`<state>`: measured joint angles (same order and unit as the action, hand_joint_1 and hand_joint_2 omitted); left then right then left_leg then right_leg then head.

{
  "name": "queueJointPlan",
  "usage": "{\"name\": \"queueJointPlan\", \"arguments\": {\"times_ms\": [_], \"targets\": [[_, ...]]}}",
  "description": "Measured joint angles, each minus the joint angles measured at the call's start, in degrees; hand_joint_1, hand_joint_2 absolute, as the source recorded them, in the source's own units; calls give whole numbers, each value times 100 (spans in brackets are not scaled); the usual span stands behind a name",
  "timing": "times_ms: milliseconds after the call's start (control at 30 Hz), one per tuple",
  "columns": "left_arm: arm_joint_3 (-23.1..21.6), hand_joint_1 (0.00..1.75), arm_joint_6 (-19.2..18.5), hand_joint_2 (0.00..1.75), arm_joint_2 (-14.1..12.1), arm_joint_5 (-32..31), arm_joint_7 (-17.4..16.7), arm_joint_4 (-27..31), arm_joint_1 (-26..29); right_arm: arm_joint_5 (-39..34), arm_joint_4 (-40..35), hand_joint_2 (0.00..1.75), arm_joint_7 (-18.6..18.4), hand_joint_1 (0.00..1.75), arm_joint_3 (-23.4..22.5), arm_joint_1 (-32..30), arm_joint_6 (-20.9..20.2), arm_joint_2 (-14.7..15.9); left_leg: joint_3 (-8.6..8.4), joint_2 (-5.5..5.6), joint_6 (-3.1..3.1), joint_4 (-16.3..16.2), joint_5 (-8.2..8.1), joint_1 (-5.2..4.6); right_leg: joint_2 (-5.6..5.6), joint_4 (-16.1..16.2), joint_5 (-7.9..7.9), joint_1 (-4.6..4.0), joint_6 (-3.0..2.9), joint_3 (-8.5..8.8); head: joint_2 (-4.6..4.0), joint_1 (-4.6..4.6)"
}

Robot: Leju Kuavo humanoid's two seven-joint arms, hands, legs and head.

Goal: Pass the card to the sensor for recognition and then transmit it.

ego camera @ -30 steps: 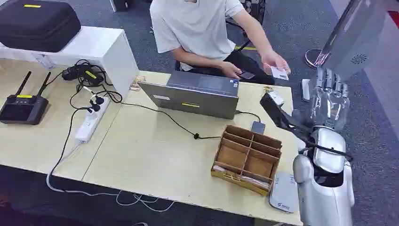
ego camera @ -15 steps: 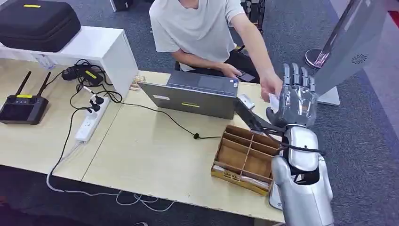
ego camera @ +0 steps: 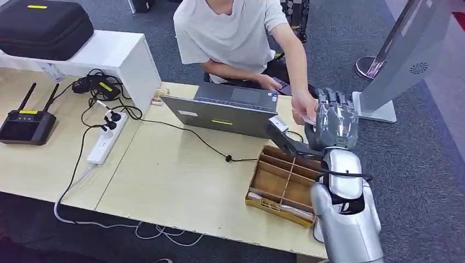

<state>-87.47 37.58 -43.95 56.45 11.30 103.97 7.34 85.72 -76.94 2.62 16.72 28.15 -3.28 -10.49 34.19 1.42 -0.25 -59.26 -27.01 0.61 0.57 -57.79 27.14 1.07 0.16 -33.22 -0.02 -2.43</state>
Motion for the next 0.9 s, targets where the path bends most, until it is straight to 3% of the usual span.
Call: {"name": "queueJointPlan", "arguments": {"times_ms": [900], "targets": [[-151,0,-295,175,-120,210,127,-166,-129,-20,57,175,151,175,-31,-20,164,-24,0,-1,0,0,0,-1,1,0,0,0,0,0,0,0]]}}
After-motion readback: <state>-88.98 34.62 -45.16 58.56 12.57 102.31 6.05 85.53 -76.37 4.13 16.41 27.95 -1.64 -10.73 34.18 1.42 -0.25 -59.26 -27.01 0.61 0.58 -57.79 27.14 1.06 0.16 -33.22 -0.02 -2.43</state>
